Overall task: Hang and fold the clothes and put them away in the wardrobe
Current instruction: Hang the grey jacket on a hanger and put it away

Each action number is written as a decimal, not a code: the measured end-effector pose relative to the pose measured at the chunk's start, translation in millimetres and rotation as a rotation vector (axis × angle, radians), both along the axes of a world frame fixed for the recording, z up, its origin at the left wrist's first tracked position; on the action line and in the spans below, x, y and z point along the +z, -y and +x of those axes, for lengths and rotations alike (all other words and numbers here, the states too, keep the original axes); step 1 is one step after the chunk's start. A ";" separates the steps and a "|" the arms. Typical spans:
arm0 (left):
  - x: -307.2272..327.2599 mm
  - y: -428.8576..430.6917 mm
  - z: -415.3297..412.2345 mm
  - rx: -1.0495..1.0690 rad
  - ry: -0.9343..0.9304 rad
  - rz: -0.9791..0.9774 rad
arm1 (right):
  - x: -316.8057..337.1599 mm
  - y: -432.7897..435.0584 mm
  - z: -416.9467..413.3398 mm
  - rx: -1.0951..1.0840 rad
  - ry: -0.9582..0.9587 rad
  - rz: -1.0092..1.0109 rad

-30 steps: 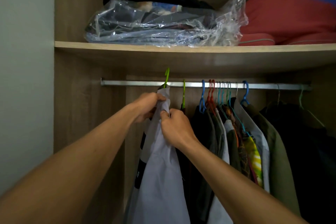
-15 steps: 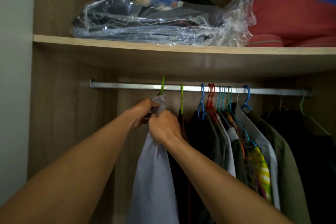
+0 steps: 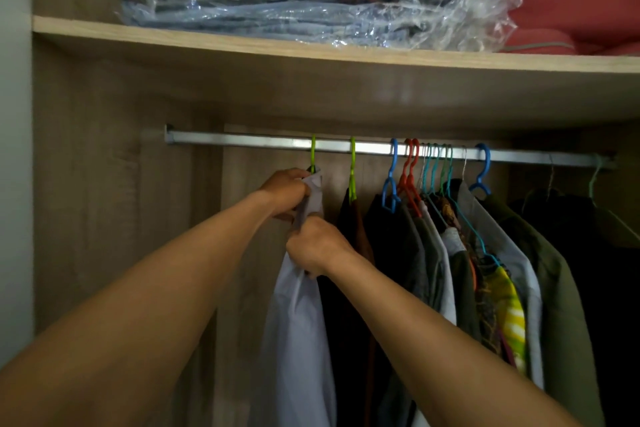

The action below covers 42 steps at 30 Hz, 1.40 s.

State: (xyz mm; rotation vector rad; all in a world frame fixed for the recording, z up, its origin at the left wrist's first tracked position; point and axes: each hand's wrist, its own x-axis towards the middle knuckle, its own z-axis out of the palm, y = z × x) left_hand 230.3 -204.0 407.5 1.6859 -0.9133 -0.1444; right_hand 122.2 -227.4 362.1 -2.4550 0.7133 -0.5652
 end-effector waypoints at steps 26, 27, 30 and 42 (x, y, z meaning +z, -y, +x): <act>-9.8 -6.5 16.4 0.154 0.332 0.073 | -2.5 -15.3 -13.9 0.024 0.129 -0.186; -9.2 -6.9 15.8 0.147 0.314 0.065 | -1.7 -16.3 -16.2 0.022 0.133 -0.188; -7.4 -7.6 14.4 0.114 0.248 0.055 | 1.3 -17.5 -21.2 0.029 0.131 -0.176; -4.8 -39.7 -8.7 0.259 0.379 0.123 | 15.7 -22.0 -67.0 0.042 0.193 -0.210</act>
